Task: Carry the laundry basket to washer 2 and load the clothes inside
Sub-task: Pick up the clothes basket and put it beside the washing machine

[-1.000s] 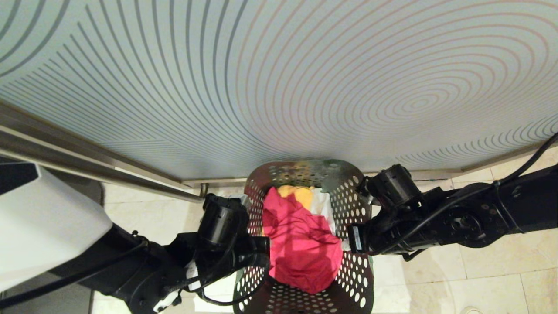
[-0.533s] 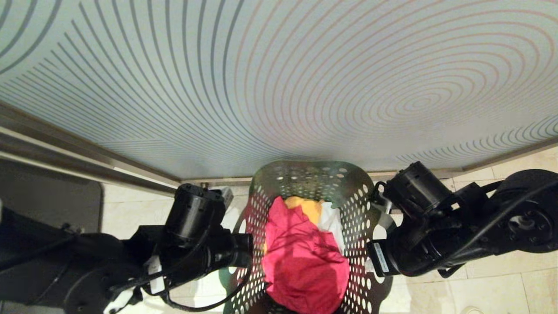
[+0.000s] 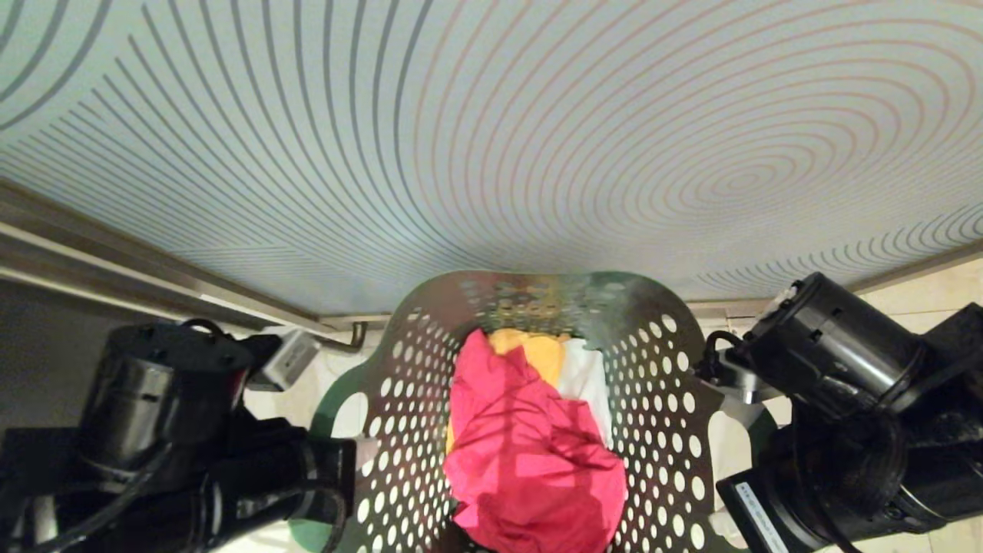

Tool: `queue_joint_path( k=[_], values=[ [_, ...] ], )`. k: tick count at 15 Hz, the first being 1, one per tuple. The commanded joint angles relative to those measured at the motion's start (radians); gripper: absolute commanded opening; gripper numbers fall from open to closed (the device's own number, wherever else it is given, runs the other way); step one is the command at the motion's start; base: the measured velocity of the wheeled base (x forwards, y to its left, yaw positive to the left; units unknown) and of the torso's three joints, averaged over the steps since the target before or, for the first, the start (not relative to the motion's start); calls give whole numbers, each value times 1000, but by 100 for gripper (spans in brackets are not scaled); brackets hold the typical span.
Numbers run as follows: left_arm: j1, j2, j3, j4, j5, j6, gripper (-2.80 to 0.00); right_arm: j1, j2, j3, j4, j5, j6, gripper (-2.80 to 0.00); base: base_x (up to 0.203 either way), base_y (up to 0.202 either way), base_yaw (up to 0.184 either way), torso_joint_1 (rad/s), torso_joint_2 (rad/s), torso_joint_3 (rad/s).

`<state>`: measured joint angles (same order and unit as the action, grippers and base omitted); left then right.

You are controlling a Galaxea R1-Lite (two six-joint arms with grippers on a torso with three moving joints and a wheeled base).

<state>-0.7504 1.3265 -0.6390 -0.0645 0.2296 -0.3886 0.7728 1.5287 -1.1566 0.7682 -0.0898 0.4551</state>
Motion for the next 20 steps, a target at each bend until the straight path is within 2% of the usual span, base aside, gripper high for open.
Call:
queue_joint_path(
  k=[1, 3, 5, 9, 20],
  values=[
    [-1, -151, 17, 82, 5, -5, -280, 6, -43, -10, 12, -4, 4, -280, 0, 0, 0, 0, 0, 0],
    [-1, -214, 40, 166, 30, -10, -280, 6, -55, -2, 13, -7, 2, -280, 0, 0, 0, 0, 0, 0],
    [-1, -207, 36, 164, 70, -7, -280, 6, -56, 1, 13, -13, -1, -280, 0, 0, 0, 0, 0, 0],
    [-1, -219, 36, 165, 88, -7, -280, 6, -53, 11, 13, -22, -4, -280, 0, 0, 0, 0, 0, 0],
    [-13, -214, 33, 163, 89, -9, -280, 5, -59, 38, 11, -21, -4, -280, 0, 0, 0, 0, 0, 14]
  ],
)
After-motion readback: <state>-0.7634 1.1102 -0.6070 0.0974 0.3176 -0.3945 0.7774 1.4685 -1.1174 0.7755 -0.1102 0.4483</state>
